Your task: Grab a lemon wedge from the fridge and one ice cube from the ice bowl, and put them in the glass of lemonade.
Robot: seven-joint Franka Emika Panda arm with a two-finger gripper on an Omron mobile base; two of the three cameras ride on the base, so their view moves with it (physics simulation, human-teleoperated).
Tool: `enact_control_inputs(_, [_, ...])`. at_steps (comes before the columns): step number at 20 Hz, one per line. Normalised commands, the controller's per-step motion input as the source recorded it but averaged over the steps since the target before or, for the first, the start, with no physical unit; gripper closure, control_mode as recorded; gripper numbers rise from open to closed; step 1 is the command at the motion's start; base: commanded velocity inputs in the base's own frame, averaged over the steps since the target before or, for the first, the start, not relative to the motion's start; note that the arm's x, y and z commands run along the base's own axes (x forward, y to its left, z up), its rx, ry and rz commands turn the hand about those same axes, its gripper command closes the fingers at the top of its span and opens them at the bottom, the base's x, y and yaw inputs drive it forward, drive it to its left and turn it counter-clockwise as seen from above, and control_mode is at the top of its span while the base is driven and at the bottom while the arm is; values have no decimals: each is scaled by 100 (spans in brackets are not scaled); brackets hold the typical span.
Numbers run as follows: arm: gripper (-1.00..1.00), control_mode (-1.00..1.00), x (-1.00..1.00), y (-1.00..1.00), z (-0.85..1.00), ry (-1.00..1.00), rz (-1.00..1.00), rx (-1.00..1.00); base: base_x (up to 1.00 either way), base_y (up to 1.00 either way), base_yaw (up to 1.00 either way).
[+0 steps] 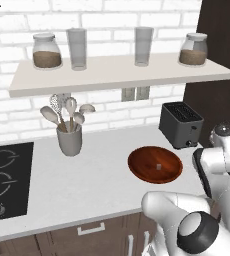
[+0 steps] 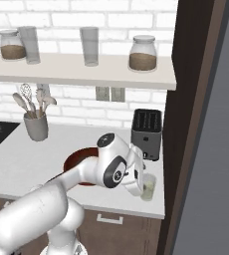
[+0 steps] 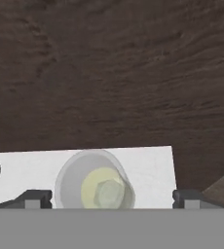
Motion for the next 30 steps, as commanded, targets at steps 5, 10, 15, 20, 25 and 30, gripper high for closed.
enact_control_inputs(5, [-100, -100, -23, 0, 26, -8, 0, 6, 0, 0, 0])
enact_control_inputs(10, [-100, -100, -22, 6, 29, -7, 0, 4, 0, 0, 0])
enact_control_inputs(15, [-100, -100, -24, 6, 24, -7, 0, 3, 0, 0, 0])
enact_control_inputs(20, [-100, -100, -24, 55, 16, -10, 3, 3, 0, 0, 0])
enact_control_inputs(25, [-100, -100, -14, 63, 45, -1, 6, -2, 0, 0, 0])
enact_control_inputs(30, [-100, -100, -41, 41, 95, 4, 27, -5, 0, 0, 0])
